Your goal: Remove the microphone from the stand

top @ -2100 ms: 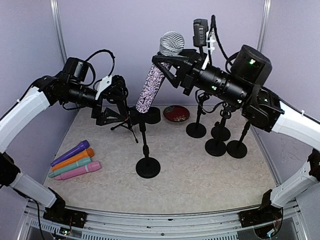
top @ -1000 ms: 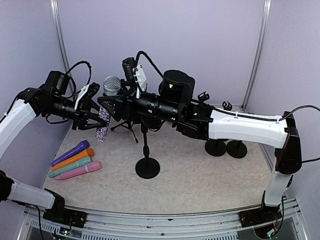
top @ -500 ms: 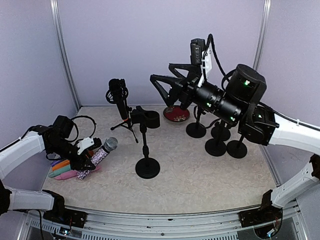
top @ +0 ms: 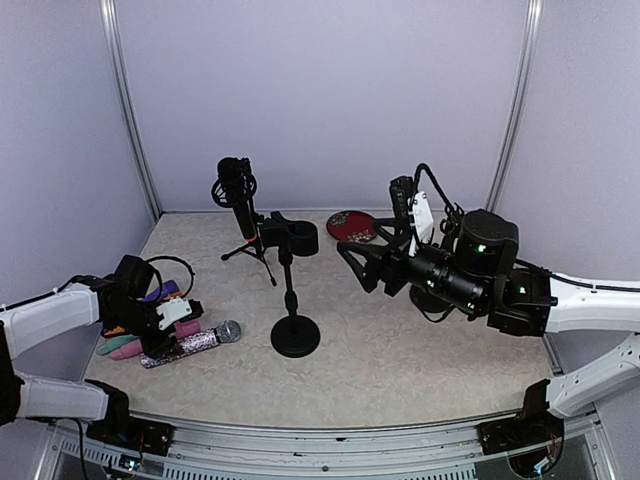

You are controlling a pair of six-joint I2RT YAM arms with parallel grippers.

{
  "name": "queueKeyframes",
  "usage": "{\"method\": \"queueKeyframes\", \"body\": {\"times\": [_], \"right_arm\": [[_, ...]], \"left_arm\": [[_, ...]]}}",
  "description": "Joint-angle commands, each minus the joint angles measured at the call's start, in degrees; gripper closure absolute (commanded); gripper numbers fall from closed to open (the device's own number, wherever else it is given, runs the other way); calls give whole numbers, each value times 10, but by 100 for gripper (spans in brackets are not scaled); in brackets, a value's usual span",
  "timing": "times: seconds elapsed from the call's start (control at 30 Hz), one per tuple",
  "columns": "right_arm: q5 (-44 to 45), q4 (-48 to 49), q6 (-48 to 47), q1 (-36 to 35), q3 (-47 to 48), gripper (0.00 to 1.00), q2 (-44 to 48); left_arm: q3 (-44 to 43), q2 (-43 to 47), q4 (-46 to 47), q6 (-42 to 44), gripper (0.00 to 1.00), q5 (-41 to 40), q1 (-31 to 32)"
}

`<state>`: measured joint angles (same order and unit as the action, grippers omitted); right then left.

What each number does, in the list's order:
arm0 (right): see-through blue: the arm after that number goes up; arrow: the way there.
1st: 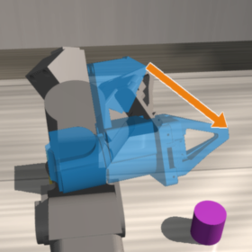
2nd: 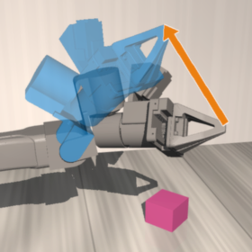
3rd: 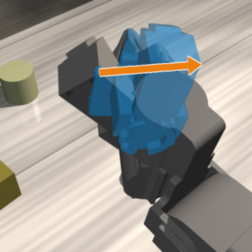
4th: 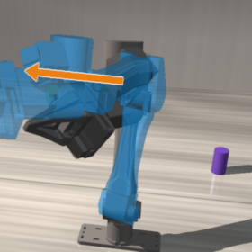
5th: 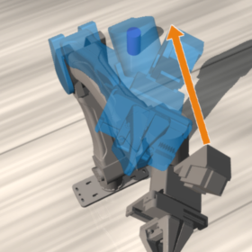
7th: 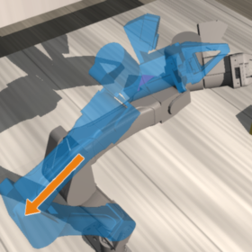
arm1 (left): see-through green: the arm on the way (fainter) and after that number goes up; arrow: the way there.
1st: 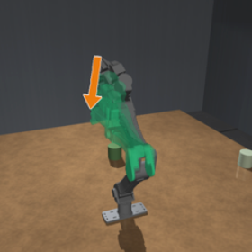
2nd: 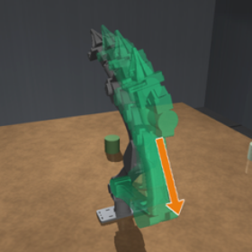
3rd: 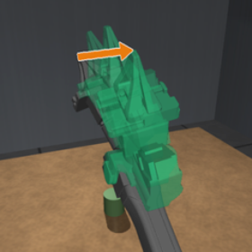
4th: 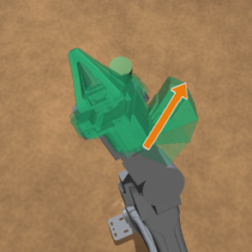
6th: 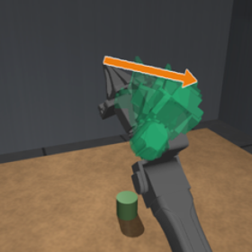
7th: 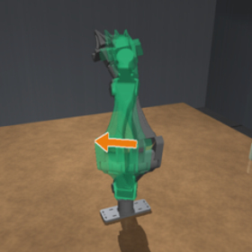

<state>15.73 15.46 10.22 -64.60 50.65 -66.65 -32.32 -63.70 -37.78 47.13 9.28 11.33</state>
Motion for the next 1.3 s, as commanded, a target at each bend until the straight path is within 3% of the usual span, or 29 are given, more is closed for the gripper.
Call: {"method": "queueKeyframes", "body": {"times": [0.0, 0.17, 0.33, 0.6, 0.7, 0.83, 1.1, 1.27], "right_arm": [[28, 29, 22, 4, -68, 15, 22], [24, 82, 10, -5, -117, 17, -1], [7, 131, -12, -18, -122, 15, -88], [-9, 222, -50, -18, -44, 12, -262], [-2, 225, -54, -18, 5, 13, -325], [33, 198, -41, -12, 65, 20, -388], [49, 232, -55, -8, 91, 26, -451], [61, 265, -58, -7, 90, 45, -466]], "left_arm": [[12, -9, 38, -18, 39, -22, 5], [16, 3, 32, -23, 39, -34, 18], [-23, 13, -11, -45, 38, 5, 52], [-146, 19, -118, -64, 12, 133, 54], [-179, 16, -148, -60, 9, 167, 45], [-204, 14, -176, -47, 2, 182, 33], [-215, 17, -177, -47, 1, 201, 27], [-216, 25, -179, -32, 1, 189, 7]]}}
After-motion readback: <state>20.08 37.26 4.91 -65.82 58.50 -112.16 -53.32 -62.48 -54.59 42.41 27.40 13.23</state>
